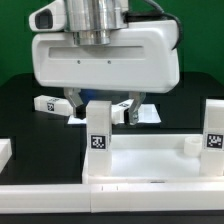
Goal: Assemble desk
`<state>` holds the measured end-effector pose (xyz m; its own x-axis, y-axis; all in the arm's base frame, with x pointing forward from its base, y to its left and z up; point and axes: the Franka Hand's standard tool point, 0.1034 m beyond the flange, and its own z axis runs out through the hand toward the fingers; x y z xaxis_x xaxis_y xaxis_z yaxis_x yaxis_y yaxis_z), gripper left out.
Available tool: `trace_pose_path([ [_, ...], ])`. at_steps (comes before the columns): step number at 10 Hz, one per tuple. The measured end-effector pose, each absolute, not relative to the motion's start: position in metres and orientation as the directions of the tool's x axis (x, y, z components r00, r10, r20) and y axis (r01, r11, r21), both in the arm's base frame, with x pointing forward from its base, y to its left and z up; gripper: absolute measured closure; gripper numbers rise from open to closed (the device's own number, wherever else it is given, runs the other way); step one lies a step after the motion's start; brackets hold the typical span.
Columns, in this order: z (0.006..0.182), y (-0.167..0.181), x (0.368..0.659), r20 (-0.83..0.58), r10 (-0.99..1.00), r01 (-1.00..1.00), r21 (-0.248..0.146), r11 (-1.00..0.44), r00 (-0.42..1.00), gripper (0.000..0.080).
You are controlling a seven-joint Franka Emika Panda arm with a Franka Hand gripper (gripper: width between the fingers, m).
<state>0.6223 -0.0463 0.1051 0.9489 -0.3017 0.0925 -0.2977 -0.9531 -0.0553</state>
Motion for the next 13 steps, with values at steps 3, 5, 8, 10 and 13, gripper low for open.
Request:
trace_pose_path([
  [3,0.1045,-0.0479,0.6228,0.104,-0.342,-0.338,-0.057,-0.94,0.934,0.0399],
  [5,0.1046,-0.0532,0.6217,0.098,-0.429,-0.425,-0.059,-0.903,0.898,0.0498],
  [8,0.1049,-0.0562,0.6188,0.081,-0.492,-0.489,-0.051,-0.871,0.867,0.0498],
  [10,0.105,-0.0563,0.6188,0.082,-0.479,-0.477,-0.049,-0.878,0.874,0.0497],
  [13,0.105,-0.0563,0.6188,0.082,-0.471,-0.468,-0.049,-0.882,0.878,0.0497],
])
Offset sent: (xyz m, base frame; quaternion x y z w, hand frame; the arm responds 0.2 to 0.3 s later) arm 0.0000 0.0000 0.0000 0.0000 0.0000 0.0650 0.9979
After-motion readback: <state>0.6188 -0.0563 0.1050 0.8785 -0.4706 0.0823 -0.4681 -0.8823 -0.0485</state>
